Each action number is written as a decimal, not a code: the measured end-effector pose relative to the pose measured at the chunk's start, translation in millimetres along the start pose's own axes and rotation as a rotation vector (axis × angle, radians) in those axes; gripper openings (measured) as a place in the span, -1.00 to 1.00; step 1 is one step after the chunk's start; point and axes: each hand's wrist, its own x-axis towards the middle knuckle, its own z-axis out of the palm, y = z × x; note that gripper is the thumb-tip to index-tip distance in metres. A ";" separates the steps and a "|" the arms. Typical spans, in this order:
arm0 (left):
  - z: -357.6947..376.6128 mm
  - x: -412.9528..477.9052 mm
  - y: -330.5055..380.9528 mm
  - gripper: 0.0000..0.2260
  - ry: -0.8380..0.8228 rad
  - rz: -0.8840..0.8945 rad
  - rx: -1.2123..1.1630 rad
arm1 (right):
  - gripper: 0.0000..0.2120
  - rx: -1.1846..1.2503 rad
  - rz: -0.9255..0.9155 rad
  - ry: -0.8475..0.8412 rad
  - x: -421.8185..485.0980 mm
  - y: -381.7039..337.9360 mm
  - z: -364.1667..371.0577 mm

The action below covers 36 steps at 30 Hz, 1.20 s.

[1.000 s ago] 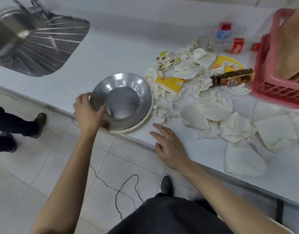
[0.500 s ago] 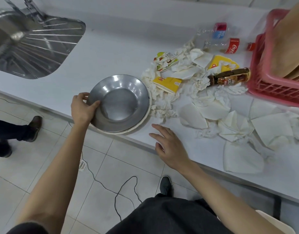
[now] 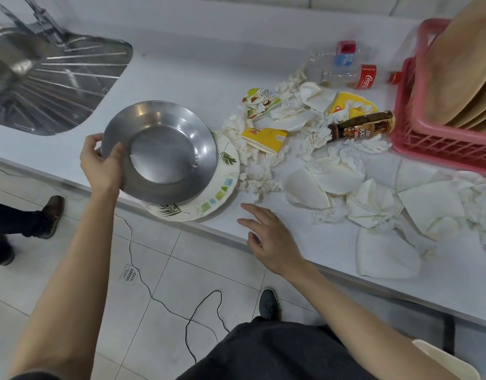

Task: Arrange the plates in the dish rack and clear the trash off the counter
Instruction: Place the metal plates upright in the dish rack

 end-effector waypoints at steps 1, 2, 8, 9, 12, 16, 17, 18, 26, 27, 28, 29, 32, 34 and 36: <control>-1.0 -1.8 3.1 -0.81 0.006 -0.001 -0.016 | -0.62 0.009 0.003 -0.004 0.3 -0.1 -0.8; -1.2 -4.3 6.1 -0.81 0.006 -0.003 -0.041 | -0.62 0.032 0.019 -0.009 0.5 -0.3 -1.9; 11.9 -34.8 12.3 -0.80 -0.102 -0.074 -0.156 | -0.51 0.544 0.268 0.060 10.0 -20.6 -24.2; 16.1 -43.6 14.0 -0.79 -0.125 -0.080 -0.173 | -0.49 0.622 0.292 0.099 12.1 -24.1 -30.2; 27.8 -72.0 20.5 -0.76 -0.183 -0.106 -0.232 | -0.48 0.761 0.338 0.197 13.8 -28.0 -49.2; 44.8 -109.9 28.3 -0.71 -0.279 -0.121 -0.294 | -0.50 0.861 0.323 0.296 6.5 -26.0 -77.1; 47.4 -119.1 29.0 -0.69 -0.300 -0.129 -0.308 | -0.50 0.872 0.320 0.314 2.5 -26.3 -84.6; 49.9 -128.5 31.0 -0.66 -0.328 -0.139 -0.321 | -0.50 0.868 0.323 0.344 -2.8 -25.0 -91.9; 100.6 -225.8 70.2 -0.32 -0.771 -0.033 -0.360 | -0.51 0.761 0.322 0.654 -72.2 0.6 -187.9; 110.3 -239.0 74.7 -0.29 -0.812 -0.017 -0.356 | -0.48 0.736 0.311 0.674 -83.1 3.7 -200.8; 119.3 -252.5 79.6 -0.26 -0.850 -0.010 -0.355 | -0.45 0.712 0.303 0.683 -94.7 7.3 -212.6; 127.8 -266.0 84.7 -0.24 -0.884 -0.014 -0.360 | -0.41 0.697 0.300 0.689 -106.5 11.2 -224.0; 152.8 -306.1 100.3 -0.20 -0.970 -0.069 -0.368 | -0.32 0.674 0.316 0.715 -145.2 28.0 -253.2; 167.9 -332.7 109.8 -0.21 -1.033 -0.119 -0.376 | -0.30 0.651 0.337 0.731 -170.7 38.4 -270.4; 183.9 -359.4 120.0 -0.26 -1.095 -0.139 -0.371 | -0.29 0.651 0.365 0.741 -196.9 47.2 -288.3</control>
